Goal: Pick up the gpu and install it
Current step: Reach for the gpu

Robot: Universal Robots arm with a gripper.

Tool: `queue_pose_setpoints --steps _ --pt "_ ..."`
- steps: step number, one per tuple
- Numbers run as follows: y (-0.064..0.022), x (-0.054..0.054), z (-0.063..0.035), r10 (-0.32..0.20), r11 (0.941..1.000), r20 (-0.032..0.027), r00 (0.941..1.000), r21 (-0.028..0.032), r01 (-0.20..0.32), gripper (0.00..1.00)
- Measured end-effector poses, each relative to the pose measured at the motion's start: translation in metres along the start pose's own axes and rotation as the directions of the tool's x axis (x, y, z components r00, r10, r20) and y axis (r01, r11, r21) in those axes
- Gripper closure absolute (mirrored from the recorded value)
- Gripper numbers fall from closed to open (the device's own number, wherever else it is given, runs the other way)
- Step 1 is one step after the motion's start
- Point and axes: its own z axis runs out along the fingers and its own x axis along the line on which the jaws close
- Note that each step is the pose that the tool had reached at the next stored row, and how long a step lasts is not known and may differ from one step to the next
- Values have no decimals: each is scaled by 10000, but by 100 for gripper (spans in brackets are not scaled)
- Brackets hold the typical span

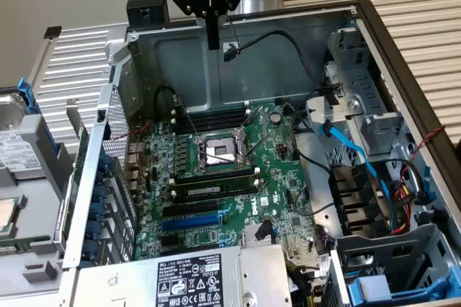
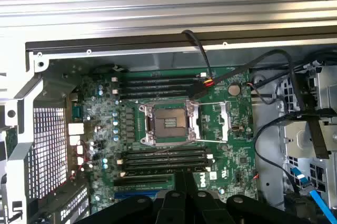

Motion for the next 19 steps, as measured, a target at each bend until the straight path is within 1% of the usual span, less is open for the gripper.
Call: queue_pose_setpoints --steps 14,16,19 --pt "0 3 0 1 10000 0 10000 -1 -1 89" --pt "-3 39 -1 1 10000 -1 10000 0 -1 89" --pt "-12 171 -4 1 10000 0 10000 -1 -1 89"
